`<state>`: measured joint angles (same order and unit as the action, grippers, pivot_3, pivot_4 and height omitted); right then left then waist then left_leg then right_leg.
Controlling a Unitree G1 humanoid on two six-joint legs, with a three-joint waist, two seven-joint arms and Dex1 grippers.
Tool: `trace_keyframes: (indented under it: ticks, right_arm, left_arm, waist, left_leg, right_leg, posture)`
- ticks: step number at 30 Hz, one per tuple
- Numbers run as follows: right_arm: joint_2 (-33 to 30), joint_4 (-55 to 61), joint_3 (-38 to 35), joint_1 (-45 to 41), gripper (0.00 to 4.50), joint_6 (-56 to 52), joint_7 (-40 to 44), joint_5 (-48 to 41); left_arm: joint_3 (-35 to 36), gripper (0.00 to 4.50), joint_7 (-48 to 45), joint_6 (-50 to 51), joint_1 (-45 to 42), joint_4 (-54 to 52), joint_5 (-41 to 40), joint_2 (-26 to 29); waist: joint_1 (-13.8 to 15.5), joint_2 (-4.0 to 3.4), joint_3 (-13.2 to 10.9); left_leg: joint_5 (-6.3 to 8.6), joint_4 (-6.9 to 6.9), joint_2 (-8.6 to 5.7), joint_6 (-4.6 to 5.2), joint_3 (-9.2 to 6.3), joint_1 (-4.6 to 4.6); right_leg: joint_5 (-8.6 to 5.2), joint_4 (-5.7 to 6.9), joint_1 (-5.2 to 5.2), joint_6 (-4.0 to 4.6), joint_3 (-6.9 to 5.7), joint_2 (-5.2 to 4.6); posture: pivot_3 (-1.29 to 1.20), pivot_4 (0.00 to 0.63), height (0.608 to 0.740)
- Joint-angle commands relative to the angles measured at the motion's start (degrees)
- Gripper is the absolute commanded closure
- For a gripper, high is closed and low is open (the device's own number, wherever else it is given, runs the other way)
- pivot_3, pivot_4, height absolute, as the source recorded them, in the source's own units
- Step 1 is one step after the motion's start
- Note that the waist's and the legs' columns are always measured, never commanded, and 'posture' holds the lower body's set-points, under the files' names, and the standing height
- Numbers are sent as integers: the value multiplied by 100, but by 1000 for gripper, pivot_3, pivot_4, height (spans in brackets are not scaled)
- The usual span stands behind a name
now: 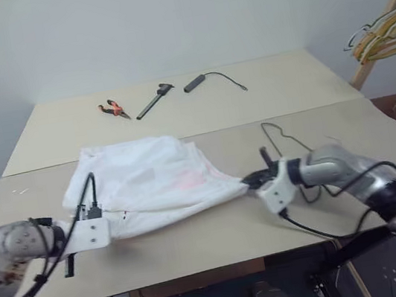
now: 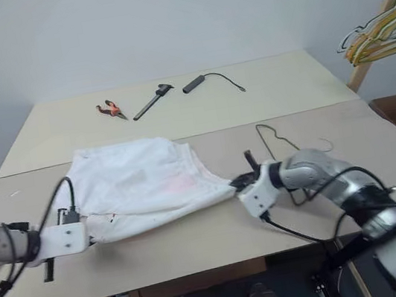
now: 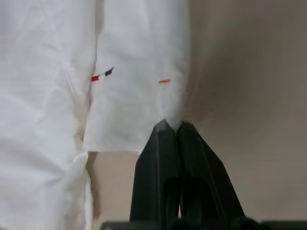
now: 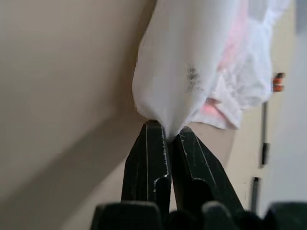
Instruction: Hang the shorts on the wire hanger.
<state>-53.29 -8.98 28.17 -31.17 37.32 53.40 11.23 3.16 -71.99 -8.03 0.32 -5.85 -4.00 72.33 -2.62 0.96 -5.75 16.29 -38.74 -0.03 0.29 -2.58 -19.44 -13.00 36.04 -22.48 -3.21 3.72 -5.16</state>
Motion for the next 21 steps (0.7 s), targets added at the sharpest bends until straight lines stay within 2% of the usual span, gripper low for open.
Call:
trace_keyframes:
  ticks: [1,2,5,8,11,13,15,17,19,21]
  right_arm:
    - [-409,880,-470,128,4500,-742,970,-1575]
    - [-350,926,-586,95,4500,-944,1043,-1878]
    - [422,395,-1016,-604,4500,-1682,731,-2277]
    - [1343,-731,-1326,-1710,4500,-2367,-18,-1967]
    - [2196,-2746,-1426,-3347,4500,-2677,-1932,-975]
    - [2561,-3680,-1547,-4053,4500,-2773,-2746,-734]
    - [2912,-4782,-1863,-4976,4500,-2854,-4191,-623]
    - [3115,-5487,-2202,-5555,4500,-2462,-5556,-587]
    - [3138,-5745,-2369,-5635,4500,-1751,-6097,-520]
    - [3126,-5886,-2391,-5516,4500,-1329,-6136,-439]
  left_arm:
    - [204,4483,-544,-632,-318,436,-388,143]
    - [124,4483,-488,-666,-588,578,-391,22]
    - [-313,4483,305,-351,-2400,1467,89,-879]
    - [-704,4483,1031,-188,-4471,2968,821,-1603]
    - [-1234,4483,2972,-156,-6834,5233,2010,-2274]
    - [-1517,4483,3832,-296,-7755,6295,2495,-2507]
    - [-1683,4483,5163,-154,-8746,7226,2878,-2761]
    - [-1738,4483,6389,-31,-9440,7770,3128,-2917]
    - [-1591,4483,7468,-146,-9857,7967,3140,-2967]
    - [-1528,4483,7945,-407,-9998,8038,3140,-2960]
  waist:
    - [11,0,0]
    - [4,1,-1]
    - [32,13,-7]
    - [24,57,-10]
    - [0,86,10]
    - [-19,90,14]
    - [-58,80,76]
    - [-97,82,115]
    - [-126,89,120]
    - [-176,90,121]
  left_leg:
    - [4,0,0,7,4,4]
    - [6,1,0,10,9,8]
    - [5,-9,2,9,15,19]
    - [-39,-20,10,7,-4,13]
    - [-58,-15,17,-21,-30,14]
    - [-63,-9,16,-30,-35,5]
    - [-83,6,14,-69,-32,-68]
    - [-107,32,6,-134,-30,-159]
    - [-141,66,-20,-193,-18,-241]
    - [-151,77,-31,-224,-11,-301]
  right_leg:
    - [-2,-4,5,-1,0,0]
    - [-4,-4,9,-1,3,0]
    - [-4,1,27,-1,4,9]
    - [29,-5,26,-22,1,36]
    - [79,-9,20,30,0,62]
    - [82,-3,-1,32,1,62]
    - [84,14,-94,31,8,54]
    - [82,68,-216,29,12,39]
    - [81,94,-330,26,9,-1]
    - [82,91,-394,23,9,-17]
  posture:
    - [17,53,740]
    - [14,50,740]
    - [5,42,740]
    - [3,27,740]
    - [8,11,740]
    - [10,7,740]
    - [8,0,740]
    - [6,0,740]
    - [1,0,740]
    - [1,0,740]
